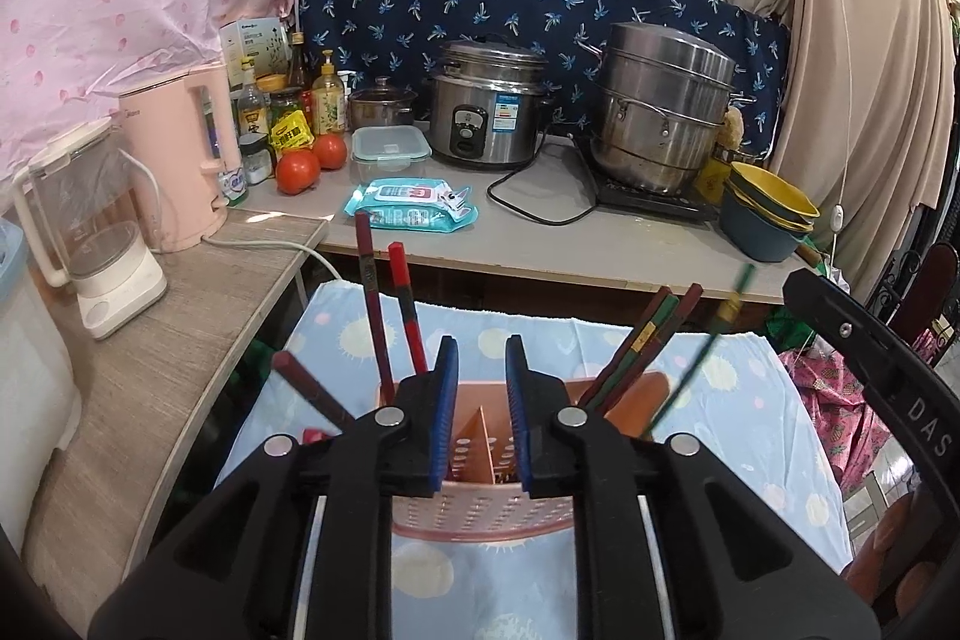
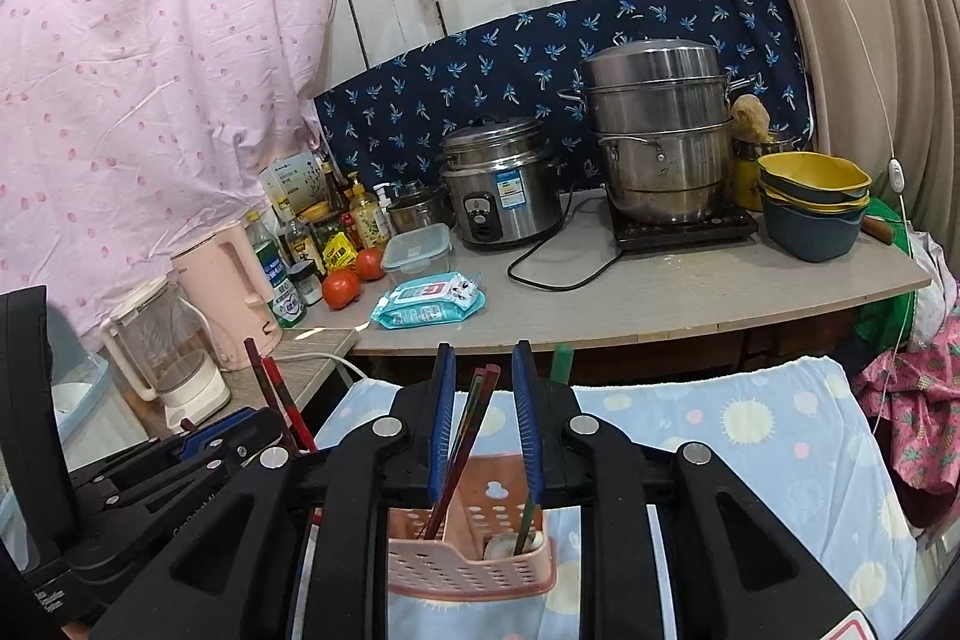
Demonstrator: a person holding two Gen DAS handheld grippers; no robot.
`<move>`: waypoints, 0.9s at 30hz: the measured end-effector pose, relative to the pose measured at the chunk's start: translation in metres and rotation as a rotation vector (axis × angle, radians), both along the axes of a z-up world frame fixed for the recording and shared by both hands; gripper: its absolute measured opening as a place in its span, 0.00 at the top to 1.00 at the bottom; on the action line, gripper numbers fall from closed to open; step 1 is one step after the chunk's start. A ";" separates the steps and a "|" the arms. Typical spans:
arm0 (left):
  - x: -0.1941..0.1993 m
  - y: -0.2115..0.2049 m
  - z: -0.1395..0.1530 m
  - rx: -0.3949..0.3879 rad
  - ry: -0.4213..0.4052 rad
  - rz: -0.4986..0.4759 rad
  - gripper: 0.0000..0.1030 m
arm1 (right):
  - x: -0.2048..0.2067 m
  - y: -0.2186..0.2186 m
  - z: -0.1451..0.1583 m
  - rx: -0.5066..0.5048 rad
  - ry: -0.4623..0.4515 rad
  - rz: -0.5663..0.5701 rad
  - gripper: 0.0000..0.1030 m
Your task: Organize utensils
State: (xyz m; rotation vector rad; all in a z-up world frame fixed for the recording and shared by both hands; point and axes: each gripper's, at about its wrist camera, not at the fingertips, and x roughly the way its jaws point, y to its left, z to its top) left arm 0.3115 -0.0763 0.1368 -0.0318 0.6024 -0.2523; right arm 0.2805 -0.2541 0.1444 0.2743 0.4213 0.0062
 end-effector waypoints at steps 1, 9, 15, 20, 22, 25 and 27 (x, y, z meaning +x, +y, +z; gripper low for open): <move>-0.004 0.002 0.001 -0.001 -0.002 0.003 0.78 | -0.004 -0.001 0.000 0.004 0.000 0.000 0.79; -0.041 0.014 -0.005 -0.011 0.011 0.003 0.71 | -0.046 -0.004 -0.018 0.045 0.041 0.004 0.74; -0.072 0.023 -0.021 0.002 0.041 0.008 0.59 | -0.077 0.001 -0.040 0.066 0.101 0.018 0.74; -0.097 0.028 -0.040 0.015 0.077 0.010 0.58 | -0.105 0.010 -0.060 0.055 0.151 0.032 0.73; -0.106 0.030 -0.046 0.018 0.090 0.012 0.57 | -0.115 0.014 -0.066 0.046 0.165 0.035 0.73; -0.118 0.034 -0.052 0.018 0.103 0.016 0.51 | -0.129 0.022 -0.074 0.016 0.179 0.036 0.73; -0.129 0.037 -0.056 0.017 0.103 0.024 0.46 | -0.138 0.027 -0.079 0.010 0.190 0.040 0.71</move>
